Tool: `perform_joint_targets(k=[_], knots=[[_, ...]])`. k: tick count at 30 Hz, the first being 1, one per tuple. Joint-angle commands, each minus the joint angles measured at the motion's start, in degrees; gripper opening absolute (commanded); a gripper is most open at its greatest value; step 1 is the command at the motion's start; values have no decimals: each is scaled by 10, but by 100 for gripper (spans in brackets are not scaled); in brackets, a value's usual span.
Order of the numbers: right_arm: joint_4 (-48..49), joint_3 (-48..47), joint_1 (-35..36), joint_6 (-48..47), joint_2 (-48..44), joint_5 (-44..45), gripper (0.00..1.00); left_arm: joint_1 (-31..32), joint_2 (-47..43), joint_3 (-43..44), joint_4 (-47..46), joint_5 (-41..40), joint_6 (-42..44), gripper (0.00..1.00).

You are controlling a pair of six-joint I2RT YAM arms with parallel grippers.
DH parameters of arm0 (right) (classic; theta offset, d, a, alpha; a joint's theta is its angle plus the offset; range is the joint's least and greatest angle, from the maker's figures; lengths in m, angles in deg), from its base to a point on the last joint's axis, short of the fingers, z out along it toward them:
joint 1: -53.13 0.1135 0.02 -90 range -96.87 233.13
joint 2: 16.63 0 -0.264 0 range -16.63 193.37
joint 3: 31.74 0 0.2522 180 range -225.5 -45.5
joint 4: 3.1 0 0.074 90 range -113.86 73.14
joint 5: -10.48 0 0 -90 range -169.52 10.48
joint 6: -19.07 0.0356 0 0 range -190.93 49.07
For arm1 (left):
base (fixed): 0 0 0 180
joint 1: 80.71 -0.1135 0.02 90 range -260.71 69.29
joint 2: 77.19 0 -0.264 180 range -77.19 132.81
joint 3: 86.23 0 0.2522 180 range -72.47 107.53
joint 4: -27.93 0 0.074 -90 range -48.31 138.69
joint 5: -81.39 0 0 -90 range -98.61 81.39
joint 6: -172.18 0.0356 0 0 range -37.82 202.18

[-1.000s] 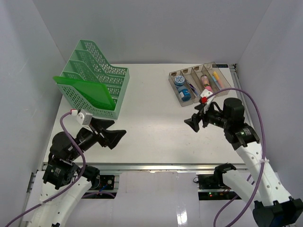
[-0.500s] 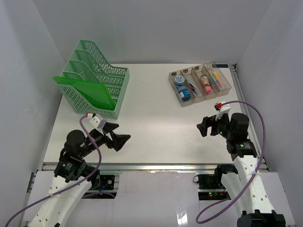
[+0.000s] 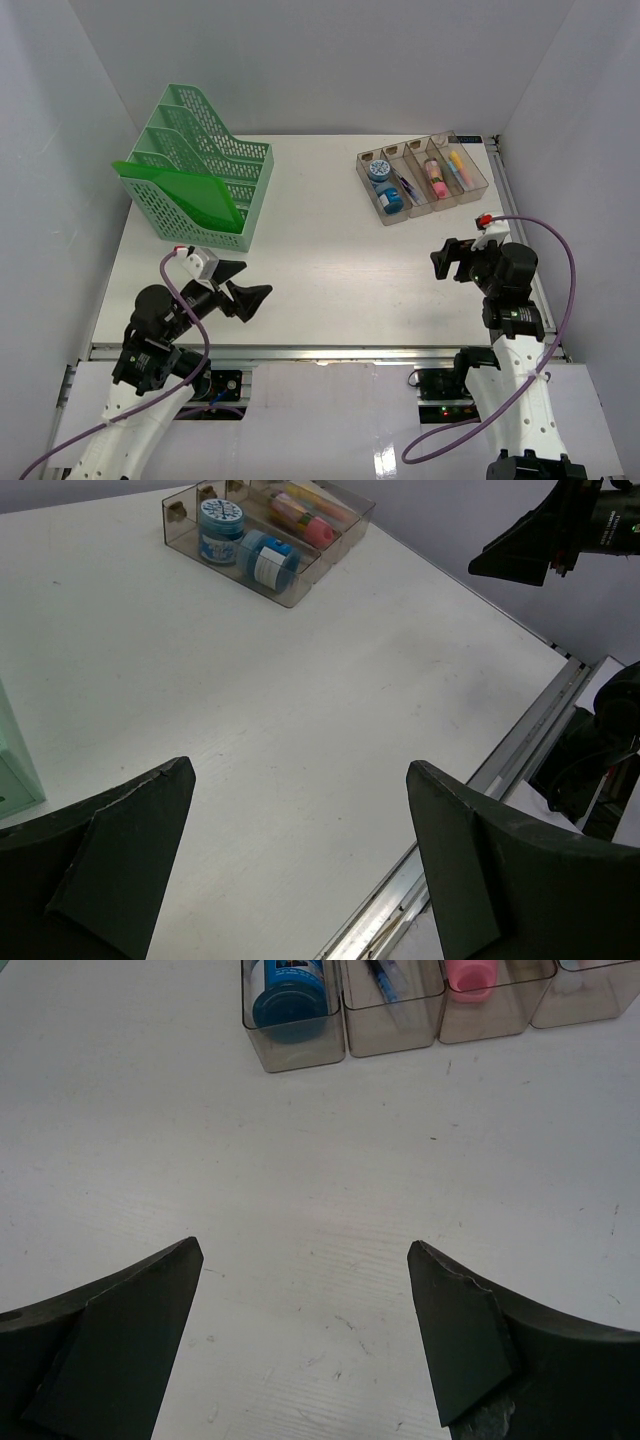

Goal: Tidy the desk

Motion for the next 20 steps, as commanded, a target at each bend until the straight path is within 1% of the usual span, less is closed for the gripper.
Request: perform_joint_targets(k=[1,20], knots=[[18,-5,-2,14,-4,14,90,1,28,-2,-1,1,3,98],[7,-12,-2,31,-3,32,90,0,33,-1,-2,3,2,98]])
